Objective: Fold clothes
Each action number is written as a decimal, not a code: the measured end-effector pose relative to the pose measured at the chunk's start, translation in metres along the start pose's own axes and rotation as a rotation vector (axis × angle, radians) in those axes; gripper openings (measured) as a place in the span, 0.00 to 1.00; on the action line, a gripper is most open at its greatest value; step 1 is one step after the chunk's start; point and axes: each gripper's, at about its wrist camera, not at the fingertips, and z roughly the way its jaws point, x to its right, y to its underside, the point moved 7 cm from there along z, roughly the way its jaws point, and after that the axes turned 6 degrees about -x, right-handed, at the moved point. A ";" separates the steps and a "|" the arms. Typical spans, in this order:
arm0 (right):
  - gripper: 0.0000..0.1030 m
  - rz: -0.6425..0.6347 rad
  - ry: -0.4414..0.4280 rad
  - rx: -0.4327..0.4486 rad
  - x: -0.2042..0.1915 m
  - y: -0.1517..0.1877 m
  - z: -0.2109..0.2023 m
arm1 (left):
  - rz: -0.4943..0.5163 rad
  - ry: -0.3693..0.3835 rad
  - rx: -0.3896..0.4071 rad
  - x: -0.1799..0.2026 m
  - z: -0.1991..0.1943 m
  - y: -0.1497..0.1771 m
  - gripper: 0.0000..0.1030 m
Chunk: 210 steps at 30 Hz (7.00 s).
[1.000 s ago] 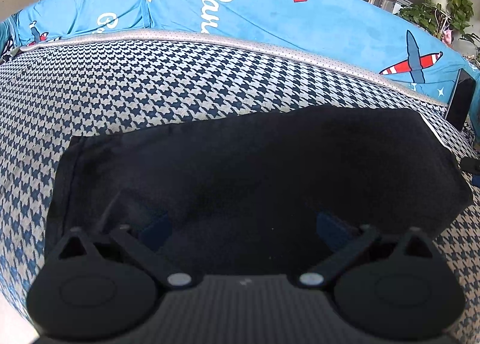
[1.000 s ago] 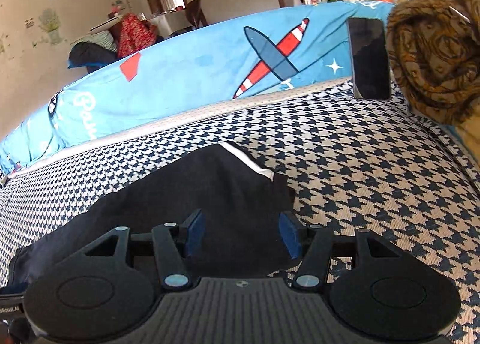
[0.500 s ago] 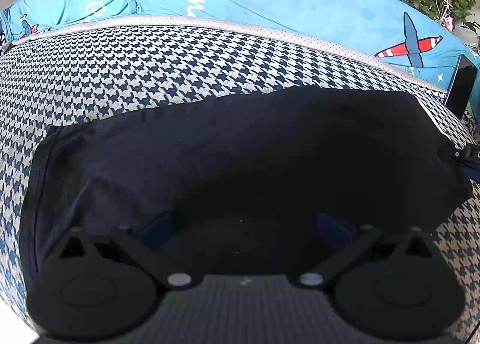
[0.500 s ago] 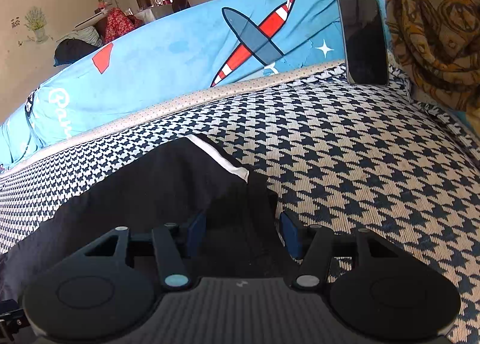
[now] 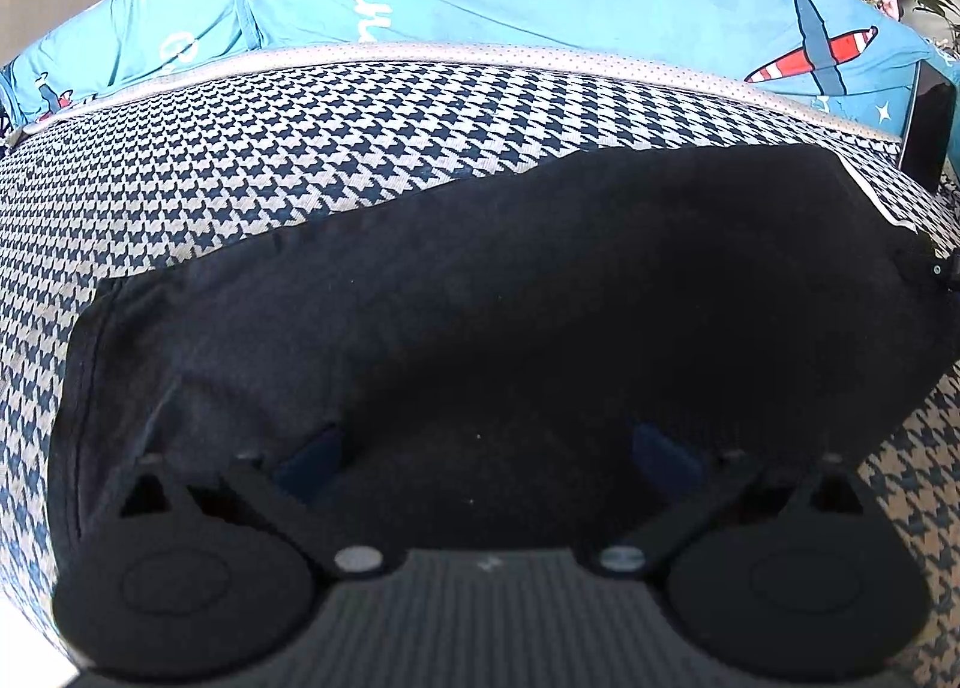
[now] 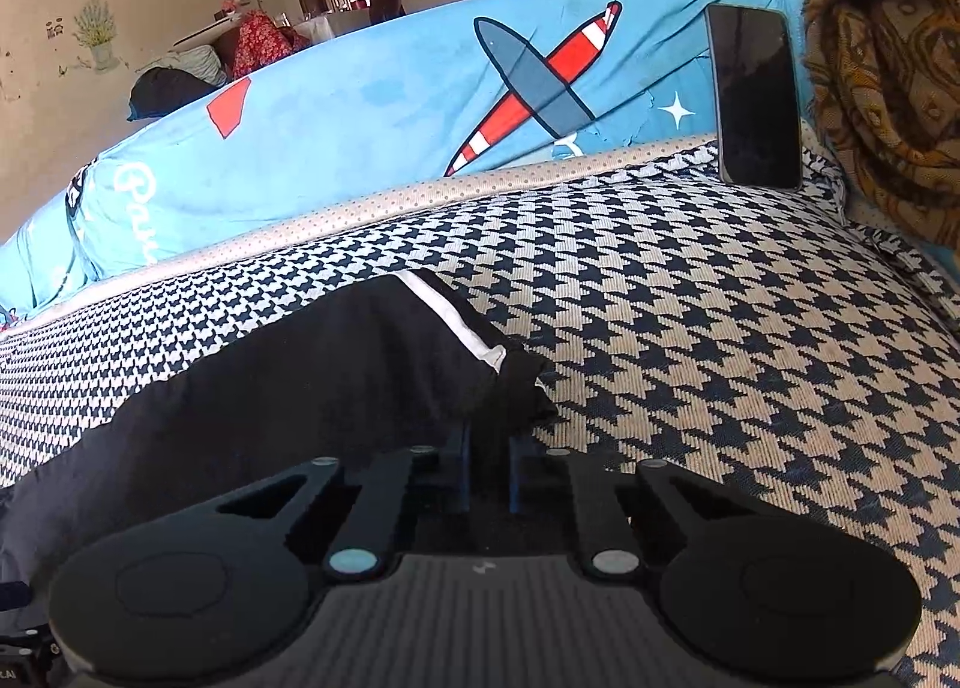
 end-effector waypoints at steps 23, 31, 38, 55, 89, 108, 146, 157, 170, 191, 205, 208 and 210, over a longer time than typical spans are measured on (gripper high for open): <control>0.18 0.074 0.119 0.002 0.022 0.006 -0.032 | 0.222 0.103 0.042 0.042 -0.028 0.050 1.00; 0.29 0.088 0.104 0.033 0.007 0.016 -0.070 | 0.218 0.099 0.077 0.032 -0.043 0.081 1.00; 0.32 0.108 0.042 -0.004 -0.007 0.034 -0.082 | 0.147 0.071 0.113 0.010 -0.052 0.101 1.00; 0.32 -0.206 -0.241 -0.095 -0.127 0.087 -0.089 | -0.198 0.012 0.186 -0.099 -0.054 0.092 1.00; 0.43 -0.636 -0.336 -0.106 -0.227 0.146 -0.087 | -0.181 -0.274 0.305 -0.117 -0.082 0.066 1.00; 0.42 -0.633 -0.255 -0.047 -0.235 0.136 -0.078 | -0.229 -0.186 0.169 -0.115 -0.029 0.057 1.00; 0.43 -0.217 -0.120 -0.203 -0.056 0.070 -0.083 | -0.090 -0.104 0.088 -0.047 -0.050 0.077 1.00; 0.47 0.229 -0.133 -0.210 0.018 0.043 -0.068 | 0.054 -0.007 0.093 -0.022 -0.070 0.036 1.00; 0.48 0.289 -0.111 -0.140 0.030 0.026 -0.047 | -0.004 0.083 0.016 -0.015 -0.031 0.001 1.00; 0.40 0.166 -0.136 -0.016 0.023 -0.002 -0.001 | 0.008 0.138 -0.057 0.008 -0.012 0.005 1.00; 0.08 0.139 -0.123 0.023 0.015 -0.013 -0.013 | 0.048 0.122 -0.044 0.009 -0.011 0.007 1.00; 0.08 0.099 -0.120 0.059 0.002 -0.018 -0.025 | 0.029 0.127 -0.037 0.005 -0.013 0.006 1.00; 0.08 0.059 -0.134 0.086 -0.011 -0.020 -0.035 | 0.010 0.126 -0.028 0.001 -0.014 0.004 1.00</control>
